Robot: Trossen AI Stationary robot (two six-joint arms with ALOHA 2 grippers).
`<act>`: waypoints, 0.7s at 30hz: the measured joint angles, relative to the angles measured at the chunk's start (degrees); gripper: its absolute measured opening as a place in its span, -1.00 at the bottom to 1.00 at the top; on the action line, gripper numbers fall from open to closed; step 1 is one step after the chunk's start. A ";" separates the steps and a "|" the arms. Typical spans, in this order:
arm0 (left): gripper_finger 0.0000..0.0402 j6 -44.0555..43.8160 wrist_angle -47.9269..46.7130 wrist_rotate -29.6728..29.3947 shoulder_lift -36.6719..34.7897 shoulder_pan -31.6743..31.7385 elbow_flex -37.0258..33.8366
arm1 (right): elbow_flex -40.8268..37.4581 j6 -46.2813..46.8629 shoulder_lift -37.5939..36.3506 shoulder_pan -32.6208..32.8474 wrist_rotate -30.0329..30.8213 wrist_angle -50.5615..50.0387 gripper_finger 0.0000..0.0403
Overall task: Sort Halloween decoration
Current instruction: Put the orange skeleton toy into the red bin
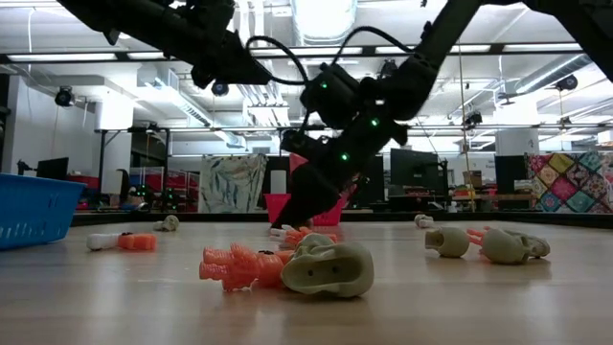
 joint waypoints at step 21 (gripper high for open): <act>-0.63 0.00 -1.51 0.00 0.00 0.00 0.00 | 3.79 1.64 0.16 0.02 -1.70 -9.00 -0.38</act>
